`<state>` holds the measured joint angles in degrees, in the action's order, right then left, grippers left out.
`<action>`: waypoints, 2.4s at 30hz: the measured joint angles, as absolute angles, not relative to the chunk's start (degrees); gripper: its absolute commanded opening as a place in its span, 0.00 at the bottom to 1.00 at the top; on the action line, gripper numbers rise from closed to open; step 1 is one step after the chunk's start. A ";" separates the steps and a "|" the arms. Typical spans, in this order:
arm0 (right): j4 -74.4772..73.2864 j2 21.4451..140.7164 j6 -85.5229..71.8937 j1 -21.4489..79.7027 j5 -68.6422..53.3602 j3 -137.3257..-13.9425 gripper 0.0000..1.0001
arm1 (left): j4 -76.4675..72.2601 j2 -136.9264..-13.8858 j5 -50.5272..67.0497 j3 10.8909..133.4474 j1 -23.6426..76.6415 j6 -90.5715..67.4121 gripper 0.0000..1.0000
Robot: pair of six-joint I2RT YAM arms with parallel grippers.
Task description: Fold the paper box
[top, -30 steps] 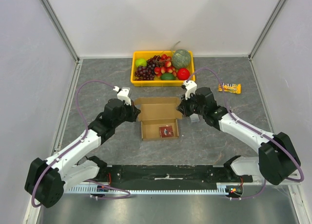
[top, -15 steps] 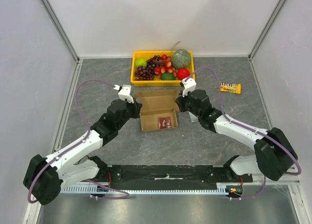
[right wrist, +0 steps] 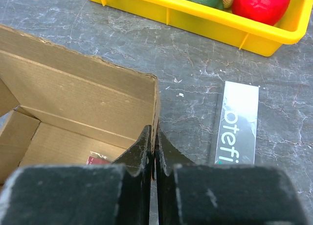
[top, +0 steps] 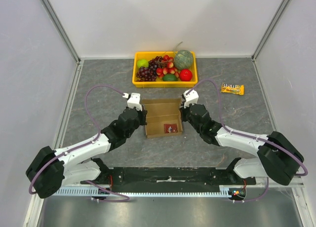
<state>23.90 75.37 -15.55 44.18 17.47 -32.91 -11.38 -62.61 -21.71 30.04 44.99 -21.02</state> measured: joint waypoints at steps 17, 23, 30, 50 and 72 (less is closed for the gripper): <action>39.05 73.84 -10.92 46.85 22.00 -26.50 0.06 | -16.56 -67.07 -26.33 30.37 46.59 -20.84 0.03; 42.81 74.19 -10.22 46.89 22.20 -24.51 0.10 | -17.76 -67.33 -26.44 30.13 46.63 -20.88 0.03; 44.69 74.17 -10.59 47.57 21.56 -22.96 0.17 | -18.72 -65.39 -26.41 28.03 46.78 -20.93 0.03; 45.41 72.01 -16.10 48.16 18.13 -20.40 0.25 | -19.90 -65.14 -26.96 26.22 47.46 -21.41 0.03; 48.18 72.36 -19.70 48.21 9.74 -18.87 0.57 | -19.40 -62.74 -29.78 24.99 48.14 -21.45 0.03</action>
